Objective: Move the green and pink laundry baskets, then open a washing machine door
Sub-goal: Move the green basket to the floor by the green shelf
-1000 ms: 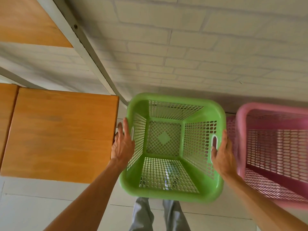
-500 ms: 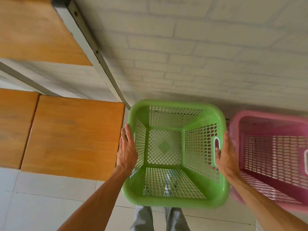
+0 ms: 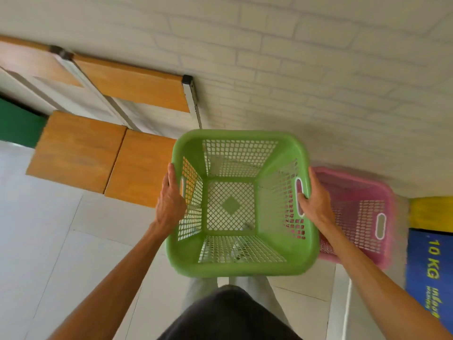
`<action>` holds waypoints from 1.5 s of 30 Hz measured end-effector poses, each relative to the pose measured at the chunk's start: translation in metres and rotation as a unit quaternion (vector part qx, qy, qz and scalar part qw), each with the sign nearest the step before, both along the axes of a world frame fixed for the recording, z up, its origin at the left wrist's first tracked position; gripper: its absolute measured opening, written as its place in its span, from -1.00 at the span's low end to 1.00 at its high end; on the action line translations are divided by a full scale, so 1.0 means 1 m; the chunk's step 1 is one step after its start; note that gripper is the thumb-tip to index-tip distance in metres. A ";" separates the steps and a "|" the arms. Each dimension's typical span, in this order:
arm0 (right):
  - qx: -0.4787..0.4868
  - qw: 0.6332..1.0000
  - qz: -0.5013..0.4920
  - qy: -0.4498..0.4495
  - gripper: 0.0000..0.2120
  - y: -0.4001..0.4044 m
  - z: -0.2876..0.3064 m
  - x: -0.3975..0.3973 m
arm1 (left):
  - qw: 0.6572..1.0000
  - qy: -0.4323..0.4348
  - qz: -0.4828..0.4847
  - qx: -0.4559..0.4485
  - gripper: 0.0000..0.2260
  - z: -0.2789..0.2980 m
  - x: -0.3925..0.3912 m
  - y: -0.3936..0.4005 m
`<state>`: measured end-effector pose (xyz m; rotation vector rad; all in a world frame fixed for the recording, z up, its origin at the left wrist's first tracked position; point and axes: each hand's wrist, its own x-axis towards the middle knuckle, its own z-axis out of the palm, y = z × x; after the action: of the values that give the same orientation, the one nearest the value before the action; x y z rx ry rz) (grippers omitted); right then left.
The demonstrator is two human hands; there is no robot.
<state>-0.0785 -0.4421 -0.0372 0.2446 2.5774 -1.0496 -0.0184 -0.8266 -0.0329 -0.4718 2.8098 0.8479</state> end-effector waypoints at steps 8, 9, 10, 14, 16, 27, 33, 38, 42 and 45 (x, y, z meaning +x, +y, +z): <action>0.002 0.997 0.063 0.049 -0.17 -0.056 0.131 0.006 | 0.981 -0.003 0.159 0.108 0.03 0.104 0.081 -0.048; 0.006 0.995 0.078 0.060 -0.18 -0.068 0.145 0.008 | 0.979 -0.006 0.173 0.105 0.02 0.113 0.093 -0.055; 0.010 0.993 0.093 0.072 -0.18 -0.080 0.158 0.009 | 0.977 -0.007 0.188 0.104 0.01 0.122 0.106 -0.064; 0.004 0.982 0.166 0.095 -0.18 -0.144 0.201 0.029 | 0.965 0.016 0.245 0.096 -0.05 0.158 0.169 -0.100; -0.002 0.974 0.199 0.110 -0.18 -0.181 0.214 0.048 | 0.958 0.031 0.272 0.089 -0.07 0.173 0.208 -0.120; -0.040 0.914 0.351 0.199 -0.18 -0.421 0.250 0.227 | 0.901 0.112 0.410 0.086 -0.08 0.242 0.489 -0.280; -0.070 0.890 0.405 0.197 -0.15 -0.528 0.245 0.294 | 0.883 0.122 0.447 0.075 -0.04 0.253 0.586 -0.354; -0.104 0.893 0.403 0.175 -0.16 -0.594 0.247 0.313 | 0.865 0.143 0.472 0.091 -0.06 0.241 0.617 -0.399; -0.118 0.886 0.415 0.166 -0.16 -0.648 0.246 0.309 | 0.857 0.145 0.486 0.096 -0.09 0.233 0.618 -0.442; -0.126 0.884 0.428 0.139 -0.15 -0.701 0.240 0.295 | 0.848 0.157 0.496 0.102 -0.13 0.232 0.609 -0.485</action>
<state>0.2165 -1.1428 0.2032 -1.0822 2.2895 -1.0640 0.5901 -1.3116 0.1995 -1.9850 2.5483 1.4627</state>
